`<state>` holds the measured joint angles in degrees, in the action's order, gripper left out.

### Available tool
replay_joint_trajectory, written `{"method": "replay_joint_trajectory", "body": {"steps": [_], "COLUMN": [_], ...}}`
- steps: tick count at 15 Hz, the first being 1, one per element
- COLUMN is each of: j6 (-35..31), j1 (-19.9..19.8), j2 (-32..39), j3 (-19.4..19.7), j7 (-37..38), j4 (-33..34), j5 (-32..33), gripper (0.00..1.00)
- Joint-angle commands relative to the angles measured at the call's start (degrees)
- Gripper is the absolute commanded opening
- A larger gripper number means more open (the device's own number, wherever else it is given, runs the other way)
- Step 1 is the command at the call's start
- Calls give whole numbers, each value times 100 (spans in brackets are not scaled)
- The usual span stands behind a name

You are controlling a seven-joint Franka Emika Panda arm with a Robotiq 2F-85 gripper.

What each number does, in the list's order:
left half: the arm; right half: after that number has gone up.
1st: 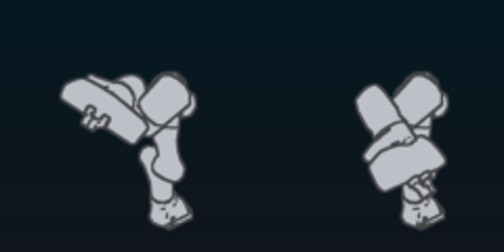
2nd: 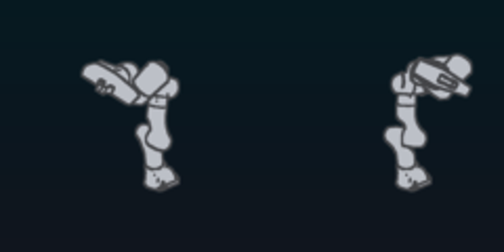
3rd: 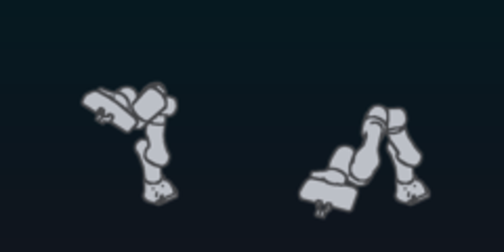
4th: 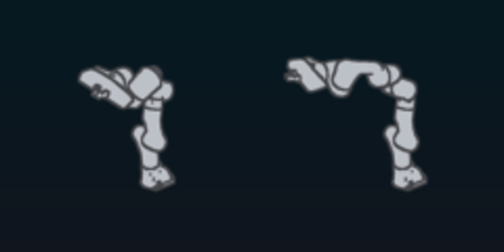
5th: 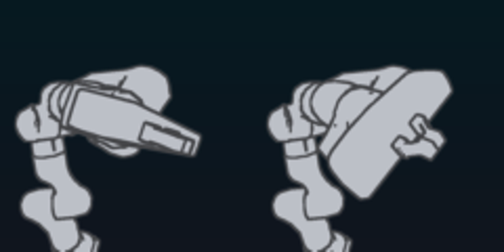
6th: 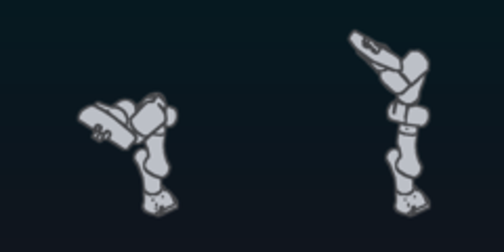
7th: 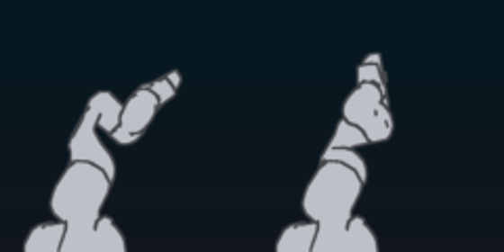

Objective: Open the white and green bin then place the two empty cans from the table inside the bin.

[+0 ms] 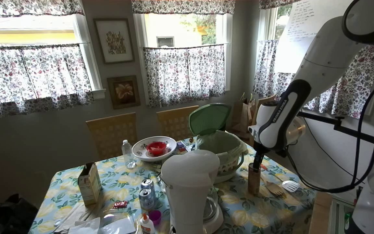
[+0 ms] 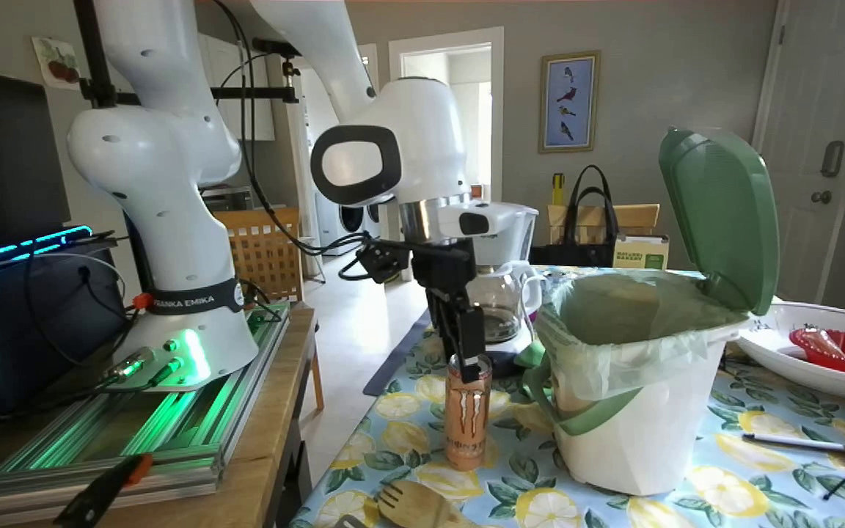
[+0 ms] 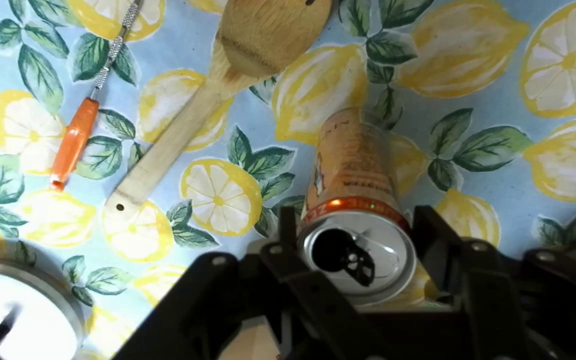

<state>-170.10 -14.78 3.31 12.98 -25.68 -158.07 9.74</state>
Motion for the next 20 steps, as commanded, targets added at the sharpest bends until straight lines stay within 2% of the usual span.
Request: {"method": "replay_joint_trajectory", "body": {"steps": [1, 8, 13, 20], "j6": [-158, 126, 298, 1035], "j1": [-46, -16, 9, 138], "j2": [100, -165, -388, -913], "j3": [-130, -314, -285, -164], "j7": [-376, -590, -410, -175], "j4": [0, 9, 24, 74], "j5": [-380, -896, -742, -534], "gripper": [35, 35, 35, 35]}}
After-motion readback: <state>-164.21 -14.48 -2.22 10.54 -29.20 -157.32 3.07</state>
